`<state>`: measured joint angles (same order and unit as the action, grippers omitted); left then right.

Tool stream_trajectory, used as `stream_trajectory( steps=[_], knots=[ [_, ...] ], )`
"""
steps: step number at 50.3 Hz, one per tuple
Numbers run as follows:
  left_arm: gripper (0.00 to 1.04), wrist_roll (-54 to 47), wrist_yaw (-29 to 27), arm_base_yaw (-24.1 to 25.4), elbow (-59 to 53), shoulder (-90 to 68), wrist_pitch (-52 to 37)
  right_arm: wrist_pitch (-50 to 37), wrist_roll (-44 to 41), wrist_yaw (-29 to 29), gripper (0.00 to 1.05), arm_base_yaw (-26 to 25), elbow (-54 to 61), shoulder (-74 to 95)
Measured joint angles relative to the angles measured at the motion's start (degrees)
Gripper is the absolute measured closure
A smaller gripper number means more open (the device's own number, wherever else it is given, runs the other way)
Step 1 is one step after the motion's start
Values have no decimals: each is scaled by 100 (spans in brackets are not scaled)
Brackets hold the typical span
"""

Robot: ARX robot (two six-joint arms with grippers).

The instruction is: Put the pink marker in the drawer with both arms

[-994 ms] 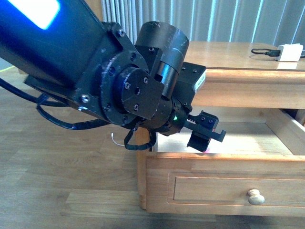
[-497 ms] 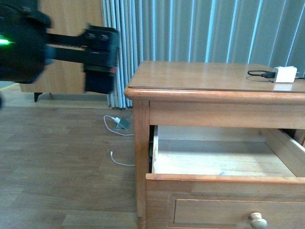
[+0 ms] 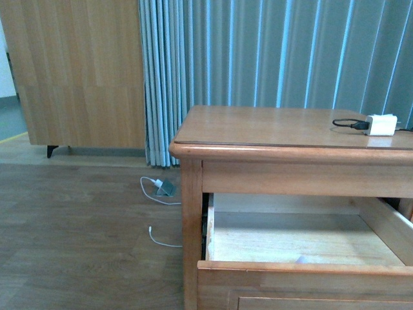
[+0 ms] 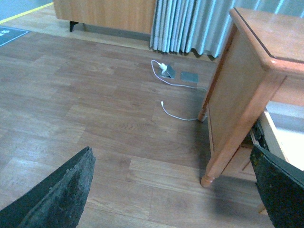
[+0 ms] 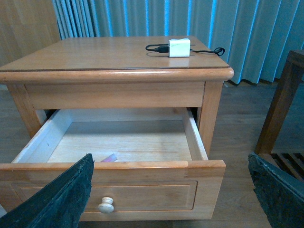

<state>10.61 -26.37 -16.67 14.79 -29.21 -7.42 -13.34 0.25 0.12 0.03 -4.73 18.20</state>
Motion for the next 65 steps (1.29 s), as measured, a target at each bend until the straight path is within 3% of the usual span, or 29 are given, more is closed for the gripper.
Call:
stream_trajectory(
  steps=[13, 19, 31, 35, 38, 63, 65],
  knots=[
    [8, 44, 162, 61, -42, 46, -74, 0, 0, 0, 8, 0, 0, 0],
    [29, -625, 1440, 468, -461, 354, -745, 0, 0, 0, 8, 0, 0, 0],
    [74, -955, 1943, 946, -868, 879, -684, 0, 0, 0, 8, 0, 0, 0],
    [86, -977, 2500, 1346, -949, 1038, -601, 0, 2, 0, 8, 0, 0, 0],
    [101, -990, 2568, 1624, -1029, 1191, -538, 0, 0, 0, 8, 0, 0, 0],
    [101, -1021, 2627, 1652, -1349, 1904, -256, 0, 0, 2, 8, 0, 0, 0],
    [101, -1021, 2627, 1652, -1346, 2288, 210, 0, 0, -2, 8, 0, 0, 0]
  ],
)
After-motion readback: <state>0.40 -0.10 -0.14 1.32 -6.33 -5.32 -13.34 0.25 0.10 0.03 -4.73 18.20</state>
